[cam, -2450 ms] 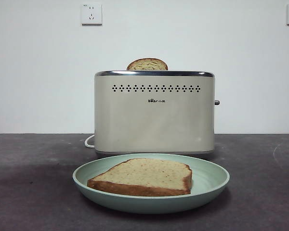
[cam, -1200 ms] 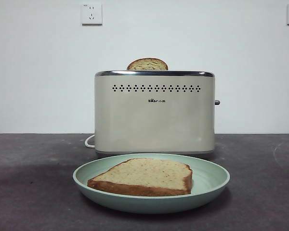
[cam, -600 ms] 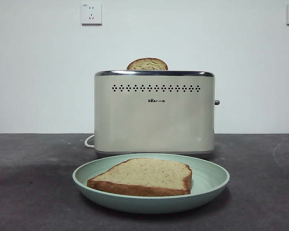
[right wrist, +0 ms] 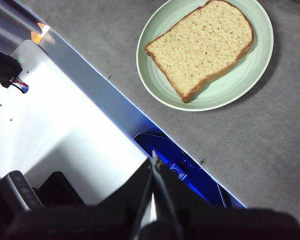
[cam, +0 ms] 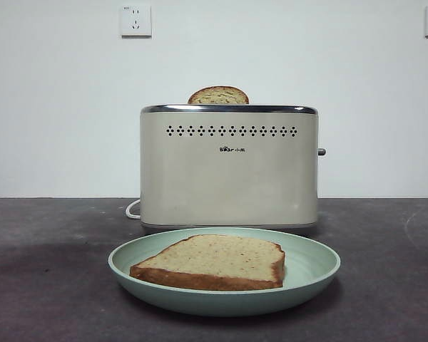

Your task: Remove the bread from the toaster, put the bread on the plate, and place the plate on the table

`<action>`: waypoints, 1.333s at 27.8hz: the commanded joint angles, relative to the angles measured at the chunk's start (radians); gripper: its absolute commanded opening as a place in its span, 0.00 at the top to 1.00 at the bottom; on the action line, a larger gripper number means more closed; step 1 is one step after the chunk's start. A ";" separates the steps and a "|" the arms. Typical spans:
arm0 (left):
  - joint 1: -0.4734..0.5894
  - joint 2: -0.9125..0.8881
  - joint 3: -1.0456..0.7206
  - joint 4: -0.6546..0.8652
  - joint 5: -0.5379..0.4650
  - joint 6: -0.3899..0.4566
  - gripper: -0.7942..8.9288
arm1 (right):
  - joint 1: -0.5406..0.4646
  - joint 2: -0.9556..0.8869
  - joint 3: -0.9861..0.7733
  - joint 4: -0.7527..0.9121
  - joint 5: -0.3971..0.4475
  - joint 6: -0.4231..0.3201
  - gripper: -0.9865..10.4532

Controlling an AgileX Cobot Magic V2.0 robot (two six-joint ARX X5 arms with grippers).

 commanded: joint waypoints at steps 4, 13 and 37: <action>0.172 -0.007 0.000 0.453 0.045 0.175 0.92 | 0.001 -0.002 -0.001 0.000 0.002 -0.001 0.91; 0.455 -0.033 -0.064 0.666 0.229 0.177 0.92 | 0.001 -0.002 -0.001 0.000 0.002 -0.001 0.91; 0.620 -0.600 -1.009 0.900 0.221 0.131 0.92 | 0.001 -0.002 -0.001 0.000 0.002 -0.001 0.91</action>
